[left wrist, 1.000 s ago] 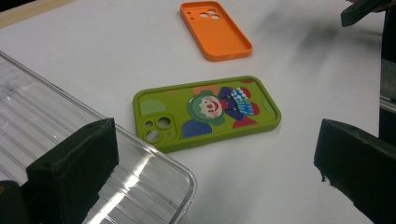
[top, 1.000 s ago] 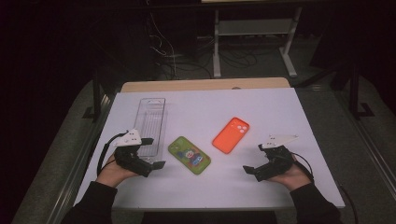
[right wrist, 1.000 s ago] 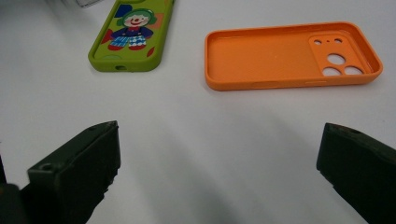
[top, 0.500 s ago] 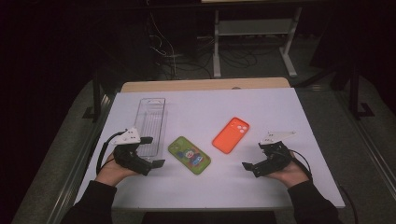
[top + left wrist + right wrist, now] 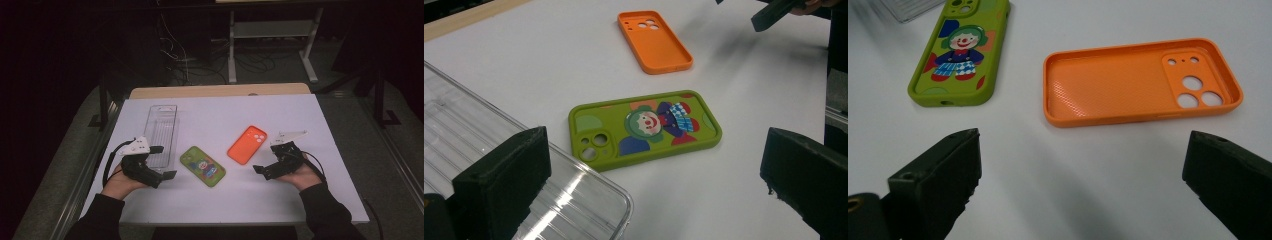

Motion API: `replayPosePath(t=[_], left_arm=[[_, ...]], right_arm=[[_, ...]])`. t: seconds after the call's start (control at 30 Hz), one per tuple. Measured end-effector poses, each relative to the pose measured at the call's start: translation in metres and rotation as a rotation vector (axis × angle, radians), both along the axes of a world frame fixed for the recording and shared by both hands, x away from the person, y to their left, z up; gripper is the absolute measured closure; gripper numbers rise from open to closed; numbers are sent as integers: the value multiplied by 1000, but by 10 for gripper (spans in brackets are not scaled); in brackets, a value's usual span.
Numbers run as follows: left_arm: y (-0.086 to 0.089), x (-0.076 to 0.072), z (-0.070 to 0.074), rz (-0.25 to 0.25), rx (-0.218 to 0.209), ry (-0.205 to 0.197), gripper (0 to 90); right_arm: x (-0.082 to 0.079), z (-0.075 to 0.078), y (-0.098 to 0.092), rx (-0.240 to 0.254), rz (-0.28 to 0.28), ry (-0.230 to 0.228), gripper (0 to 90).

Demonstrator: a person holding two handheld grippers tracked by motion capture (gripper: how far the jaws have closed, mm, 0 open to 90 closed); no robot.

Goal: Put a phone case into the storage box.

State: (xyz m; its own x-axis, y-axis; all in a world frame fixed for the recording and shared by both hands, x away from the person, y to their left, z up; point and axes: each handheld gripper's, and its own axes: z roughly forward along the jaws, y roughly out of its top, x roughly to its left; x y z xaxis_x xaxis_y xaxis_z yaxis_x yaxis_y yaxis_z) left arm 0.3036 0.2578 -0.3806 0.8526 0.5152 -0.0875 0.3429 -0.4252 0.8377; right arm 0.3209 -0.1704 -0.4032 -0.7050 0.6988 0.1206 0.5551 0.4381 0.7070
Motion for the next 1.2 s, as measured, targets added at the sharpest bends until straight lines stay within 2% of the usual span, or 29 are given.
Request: replayPosePath(t=[0.17,0.27,0.3,0.5,0.6,0.67,0.93,1.1,1.2], left_arm=[[-1,0,0,-6,-6,3,0],[-2,0,0,-8,-8,2,0],[-2,0,0,-8,-8,2,0],[0,-1,1,-7,0,7,0],[0,0,1,-8,3,3,0],[0,-1,1,0,-14,5,0],[1,-1,1,-4,-12,-4,0],[1,-1,1,0,-12,3,0],[1,-1,1,1,-9,3,0]], right_arm=[[7,1,4,-5,4,12,56],[15,4,9,-14,-11,12,134],[15,4,9,-14,-11,12,134],[31,6,22,-17,-8,30,332],[39,6,30,-21,8,41,430],[44,6,36,-26,22,52,487],[63,7,61,-42,55,73,709],[73,7,78,-69,84,92,866],[79,4,89,-92,105,97,881]])
